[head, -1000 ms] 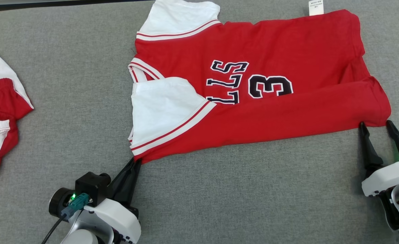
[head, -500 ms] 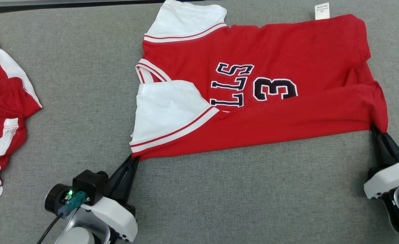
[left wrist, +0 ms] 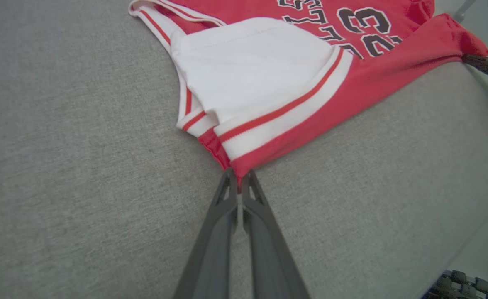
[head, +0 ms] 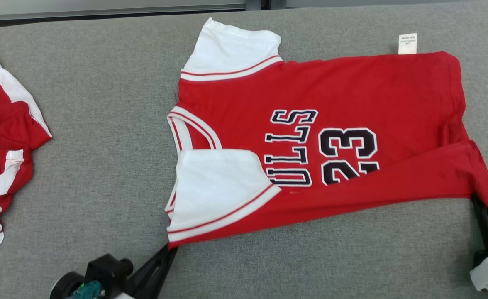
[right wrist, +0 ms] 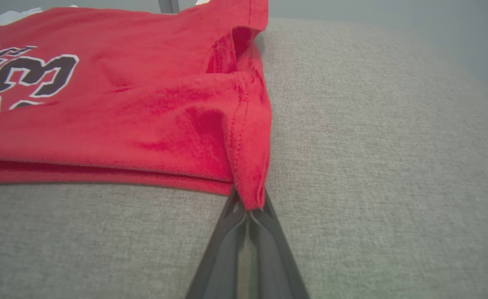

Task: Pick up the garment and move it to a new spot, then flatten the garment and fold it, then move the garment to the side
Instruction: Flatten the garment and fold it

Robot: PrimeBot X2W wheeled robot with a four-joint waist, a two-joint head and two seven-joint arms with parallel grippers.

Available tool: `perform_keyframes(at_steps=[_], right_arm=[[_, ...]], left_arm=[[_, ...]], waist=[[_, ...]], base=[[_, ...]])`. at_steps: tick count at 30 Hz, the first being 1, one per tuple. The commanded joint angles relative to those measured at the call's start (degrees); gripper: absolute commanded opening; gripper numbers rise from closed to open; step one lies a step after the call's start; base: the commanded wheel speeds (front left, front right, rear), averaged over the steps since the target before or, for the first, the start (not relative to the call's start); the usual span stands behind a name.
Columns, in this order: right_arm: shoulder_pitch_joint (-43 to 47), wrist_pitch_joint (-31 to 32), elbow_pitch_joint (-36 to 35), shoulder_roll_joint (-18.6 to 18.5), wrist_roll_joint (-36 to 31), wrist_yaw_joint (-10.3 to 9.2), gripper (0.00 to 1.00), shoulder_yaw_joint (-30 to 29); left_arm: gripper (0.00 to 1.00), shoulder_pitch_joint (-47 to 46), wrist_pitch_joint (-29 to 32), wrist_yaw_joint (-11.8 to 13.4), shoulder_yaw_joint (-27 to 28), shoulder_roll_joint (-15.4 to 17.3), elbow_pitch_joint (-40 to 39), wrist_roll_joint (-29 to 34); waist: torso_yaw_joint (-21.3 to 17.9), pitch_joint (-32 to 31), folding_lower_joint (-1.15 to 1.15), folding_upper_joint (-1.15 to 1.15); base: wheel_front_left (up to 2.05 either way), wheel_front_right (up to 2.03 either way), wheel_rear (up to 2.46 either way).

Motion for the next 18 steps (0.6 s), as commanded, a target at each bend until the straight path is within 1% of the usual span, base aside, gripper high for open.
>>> perform_keyframes(at_steps=[1, 2, 3, 4, 5, 7, 10, 11, 12, 13, 14, 16, 18], right_arm=[[1.18, -0.05, -0.29, -1.41, 0.79, -0.16, 0.0, -0.38], [2.04, -0.05, -0.75, -1.86, 1.15, -0.16, 0.0, -0.58], [2.04, -0.05, -0.75, -1.86, 1.15, -0.16, 0.0, -0.58], [3.63, 0.31, -1.83, -2.76, 1.71, -0.16, 0.0, -1.23], [3.63, 0.31, -1.83, -2.76, 1.71, -0.16, 0.0, -1.23], [4.63, 0.57, -2.83, -3.31, 1.52, -0.17, 0.0, -1.86], [6.19, 1.12, -3.87, -3.19, 2.04, -0.17, 0.0, -2.45], [6.43, 1.24, -3.95, -3.06, 2.04, -0.17, 0.11, -2.4], [6.59, 1.36, -4.02, -2.96, 1.96, -0.16, 0.46, -2.57], [6.74, 1.3, -4.05, -2.71, 2.13, -0.17, 0.9, -3.02], [6.99, 1.2, -4.23, -2.63, 2.36, -0.17, 1.0, -3.48], [8.09, 0.93, -5.37, -2.72, 2.57, -0.15, 1.0, -4.74], [9.68, 1.15, -6.37, -3.4, 2.85, -0.15, 1.0, -6.0]], left_arm=[[0.0, 1.53, 1.11, 0.76, 0.13, 1.21, -1.68, -0.45], [0.0, 2.59, 1.94, 1.14, 0.12, 1.92, -3.23, -0.67], [0.0, 2.59, 1.94, 1.14, 0.12, 1.92, -3.23, -0.67], [0.0, 4.32, 3.52, 2.27, 0.17, 3.06, -6.07, -0.77], [0.0, 4.32, 3.52, 2.27, 0.17, 3.06, -6.07, -0.77], [0.0, 5.61, 4.73, 3.24, 0.15, 3.97, -8.4, -0.56], [0.0, 6.17, 6.06, 4.48, -0.05, 3.84, -9.91, -0.68], [0.0, 6.0, 6.05, 4.69, -0.13, 3.41, -9.68, -0.85], [0.31, 5.76, 5.97, 4.85, -0.24, 3.05, -9.4, -0.85], [0.69, 5.64, 5.7, 5.13, -0.19, 2.49, -9.19, -1.07], [1.0, 5.55, 5.57, 5.2, -0.31, 2.13, -8.94, -1.15], [1.0, 5.51, 5.24, 5.52, -0.2, 1.39, -8.87, -1.54], [1.0, 5.59, 5.03, 5.72, 0.26, 1.61, -9.33, -1.52]], waist=[[0.06, 0.16, 0.0, 0.0], [0.08, 0.2, 0.0, 0.0], [0.08, 0.2, 0.0, 0.0], [0.1, 0.3, 0.0, 0.0], [0.1, 0.3, 0.0, 0.0], [0.06, 0.41, 0.0, 0.0], [0.13, 0.53, 0.0, 0.0], [0.16, 0.49, 0.0, 0.0], [0.17, 0.44, 0.0, 0.0], [0.18, 0.37, 0.0, 0.0], [0.19, 0.29, 0.0, 0.0], [0.28, 0.13, 0.0, 0.0], [0.32, 0.1, 0.0, 0.0]], base=[[0.0, 0.0, 0.0], [0.0, 0.0, 0.0], [0.0, 0.0, 0.0], [0.0, 0.0, 0.0], [0.0, 0.0, 0.0], [0.0, 0.0, 0.0], [0.0, 0.0, 0.0], [0.0, 0.0, 0.0], [0.0, 0.0, 0.0], [0.0, 0.0, 0.0], [0.0, 0.0, 0.0], [0.0, 0.0, 0.0], [0.0, 0.0, 0.0]])
